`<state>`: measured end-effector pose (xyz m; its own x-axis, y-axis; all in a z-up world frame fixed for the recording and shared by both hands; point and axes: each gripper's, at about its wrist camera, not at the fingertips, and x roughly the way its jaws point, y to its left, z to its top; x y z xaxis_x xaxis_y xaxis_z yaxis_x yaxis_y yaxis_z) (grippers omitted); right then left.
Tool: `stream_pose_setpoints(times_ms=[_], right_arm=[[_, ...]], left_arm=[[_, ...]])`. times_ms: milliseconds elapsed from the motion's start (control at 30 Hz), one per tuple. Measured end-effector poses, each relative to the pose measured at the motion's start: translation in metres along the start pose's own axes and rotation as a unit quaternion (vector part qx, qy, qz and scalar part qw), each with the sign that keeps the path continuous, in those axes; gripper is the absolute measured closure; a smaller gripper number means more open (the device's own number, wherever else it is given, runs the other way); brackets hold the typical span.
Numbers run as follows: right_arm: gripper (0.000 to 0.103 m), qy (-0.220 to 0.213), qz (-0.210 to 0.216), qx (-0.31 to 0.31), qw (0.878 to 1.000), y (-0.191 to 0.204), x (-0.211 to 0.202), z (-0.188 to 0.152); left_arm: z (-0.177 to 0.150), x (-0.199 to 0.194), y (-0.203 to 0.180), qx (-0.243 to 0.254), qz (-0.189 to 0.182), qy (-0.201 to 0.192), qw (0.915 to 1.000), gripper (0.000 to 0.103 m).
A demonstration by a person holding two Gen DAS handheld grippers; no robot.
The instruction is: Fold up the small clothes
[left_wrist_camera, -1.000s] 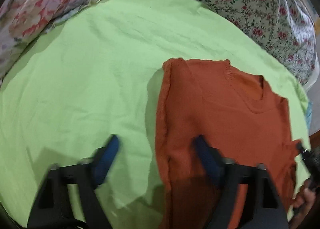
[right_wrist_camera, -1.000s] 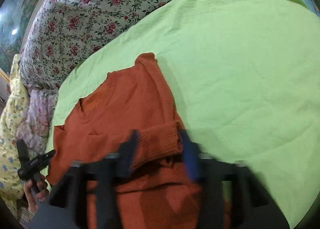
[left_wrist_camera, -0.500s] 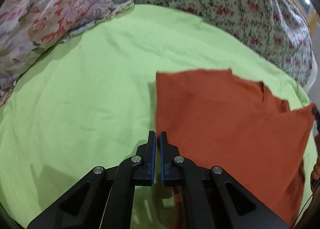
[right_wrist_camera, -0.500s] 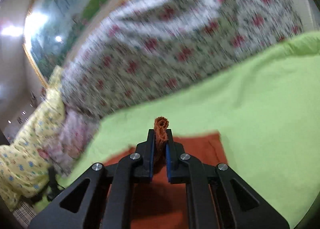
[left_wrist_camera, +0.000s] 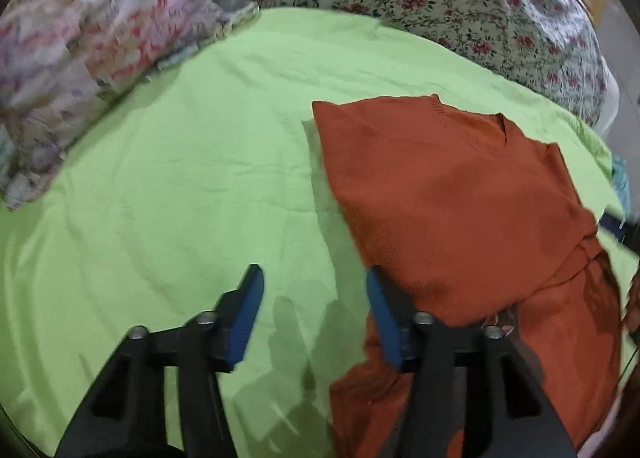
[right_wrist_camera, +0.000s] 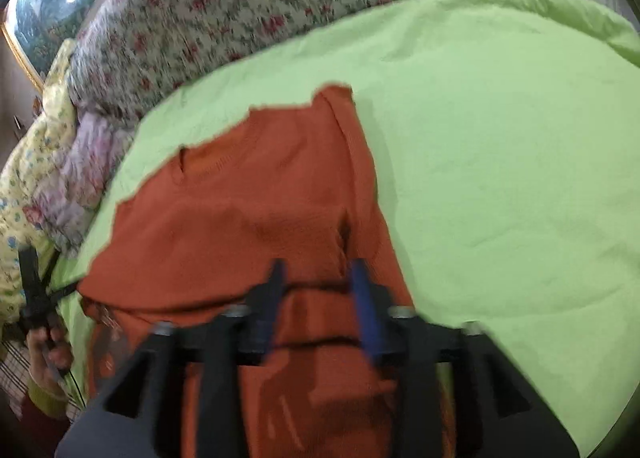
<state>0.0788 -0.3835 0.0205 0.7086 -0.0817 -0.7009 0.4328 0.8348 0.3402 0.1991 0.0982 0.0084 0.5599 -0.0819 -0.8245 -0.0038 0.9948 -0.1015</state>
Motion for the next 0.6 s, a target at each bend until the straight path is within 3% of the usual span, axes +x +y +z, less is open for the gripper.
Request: stream_pose_setpoints(times_ms=[33,133,200,267,333,400,467,600], right_arm=[[0.041,-0.01,0.008,0.004,1.0,0.001,-0.003,0.006],[0.041,-0.026,0.025,0.015,0.999,0.006,-0.002,0.027],[0.041,-0.032,0.025,-0.008,0.999,0.018,0.003,0.044],[0.041,0.0,0.046,-0.031,0.998,0.028,0.021,0.059],[0.041,0.03,0.027,-0.065,0.997,0.036,0.04,0.067],[0.044,0.05,0.002,-0.09,0.995,0.038,0.054,0.068],[0.052,0.068,-0.027,-0.105,0.992,0.033,0.067,0.066],[0.052,0.101,-0.08,-0.146,0.981,0.031,0.079,0.049]], left_arm=[[-0.001,-0.001,-0.001,0.0,-0.001,0.002,1.0,0.048],[-0.003,-0.003,-0.005,-0.002,-0.01,0.004,0.9999,0.048],[-0.004,-0.012,-0.009,0.004,-0.002,-0.007,1.0,0.048],[-0.003,-0.024,-0.01,-0.002,-0.013,-0.021,0.9997,0.048],[0.0,-0.035,-0.016,0.005,-0.025,-0.039,0.9989,0.042],[0.006,-0.031,-0.024,0.013,-0.004,-0.043,0.999,0.039],[0.01,-0.018,-0.026,0.009,0.011,-0.025,0.9996,0.039],[0.007,0.006,-0.031,0.007,0.032,-0.002,0.9995,0.039]])
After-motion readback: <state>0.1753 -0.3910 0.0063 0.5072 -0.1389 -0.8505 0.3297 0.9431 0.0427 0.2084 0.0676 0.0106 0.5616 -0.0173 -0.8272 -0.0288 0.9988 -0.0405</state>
